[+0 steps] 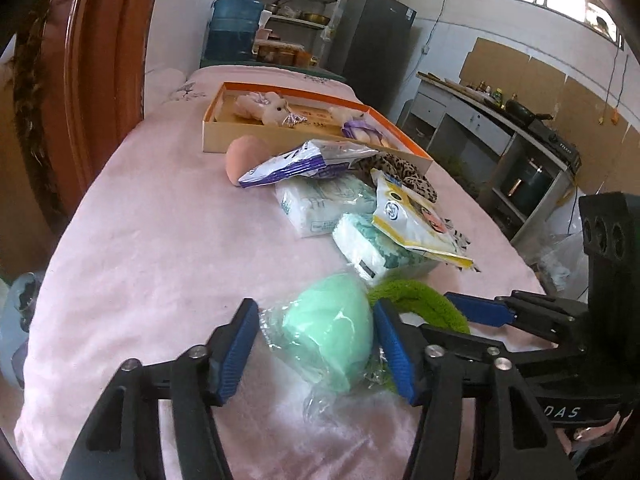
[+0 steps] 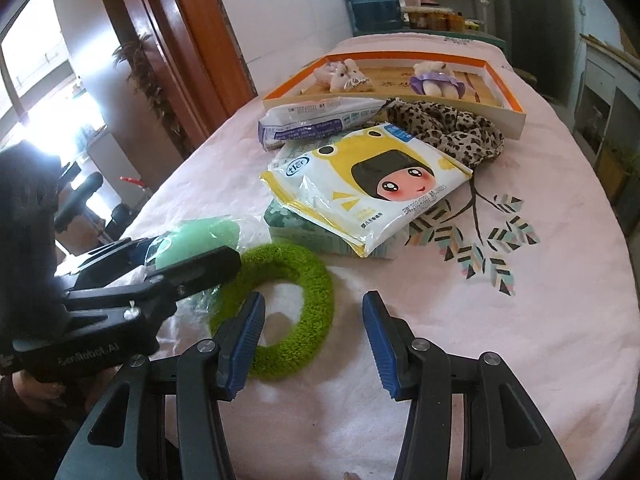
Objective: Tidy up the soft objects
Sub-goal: 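Grasp the mint-green sponge with the left tool while the right tool grasps the green ring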
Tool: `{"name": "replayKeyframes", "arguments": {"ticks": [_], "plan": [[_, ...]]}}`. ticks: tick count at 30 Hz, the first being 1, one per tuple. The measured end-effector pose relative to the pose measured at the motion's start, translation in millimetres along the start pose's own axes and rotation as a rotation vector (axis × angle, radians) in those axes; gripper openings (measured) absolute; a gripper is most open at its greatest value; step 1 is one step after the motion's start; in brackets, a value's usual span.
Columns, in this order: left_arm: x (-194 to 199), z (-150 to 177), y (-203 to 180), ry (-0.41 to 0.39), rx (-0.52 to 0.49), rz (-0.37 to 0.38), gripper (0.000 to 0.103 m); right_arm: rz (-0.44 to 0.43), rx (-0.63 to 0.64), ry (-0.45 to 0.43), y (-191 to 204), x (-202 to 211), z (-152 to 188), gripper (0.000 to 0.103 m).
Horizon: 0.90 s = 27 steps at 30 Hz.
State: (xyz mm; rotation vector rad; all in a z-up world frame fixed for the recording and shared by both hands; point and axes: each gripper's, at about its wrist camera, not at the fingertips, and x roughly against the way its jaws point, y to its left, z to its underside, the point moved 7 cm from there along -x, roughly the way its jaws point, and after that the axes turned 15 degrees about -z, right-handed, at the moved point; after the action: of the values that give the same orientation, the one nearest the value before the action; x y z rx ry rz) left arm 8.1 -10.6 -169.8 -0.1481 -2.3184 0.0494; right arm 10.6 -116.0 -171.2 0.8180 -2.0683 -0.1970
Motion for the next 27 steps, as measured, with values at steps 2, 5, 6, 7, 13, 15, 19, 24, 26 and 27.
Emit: {"name": "replayKeyframes", "arguments": {"ticks": [2, 5, 6, 7, 13, 15, 19, 24, 26, 27], "plan": [[-0.6, 0.7, -1.0, 0.003, -0.002, 0.002, 0.052, 0.012, 0.005, 0.001, -0.9, -0.7, 0.0, 0.041], [0.6, 1.1, -2.7, -0.003, -0.011, 0.0, 0.049, 0.015, 0.007, 0.003, -1.3, -1.2, 0.4, 0.04], [1.2, 1.2, -3.3, -0.005, -0.013, -0.001, 0.049, 0.016, 0.008, 0.004, -1.4, -1.2, 0.4, 0.039], [1.5, 1.4, -3.6, -0.006, -0.015, -0.003, 0.049, 0.019, 0.01, 0.004, -1.8, -1.0, 0.6, 0.037], [3.2, 0.7, -4.3, -0.015, -0.027, -0.017, 0.046, 0.029, 0.008, 0.001, -4.6, 0.5, 0.3, 0.028], [4.0, 0.2, -5.1, -0.019, -0.033, -0.02, 0.045, 0.029, 0.008, -0.001, -5.0, 1.0, 0.5, 0.026], [6.3, -1.3, -5.4, -0.028, -0.035, -0.019, 0.044, 0.027, 0.009, -0.005, -4.9, 2.0, 0.1, 0.019], [8.9, -4.6, -5.1, -0.043, -0.033, -0.014, 0.044, 0.023, 0.014, -0.008, -3.2, 3.1, -0.3, 0.015], [9.7, -5.8, -4.7, -0.048, -0.031, -0.015, 0.044, 0.02, 0.013, -0.009, -3.2, 3.5, -0.6, 0.014], [10.1, -6.1, -4.5, -0.049, -0.03, -0.015, 0.044, 0.018, 0.013, -0.01, -2.9, 3.8, -0.7, 0.014]]}}
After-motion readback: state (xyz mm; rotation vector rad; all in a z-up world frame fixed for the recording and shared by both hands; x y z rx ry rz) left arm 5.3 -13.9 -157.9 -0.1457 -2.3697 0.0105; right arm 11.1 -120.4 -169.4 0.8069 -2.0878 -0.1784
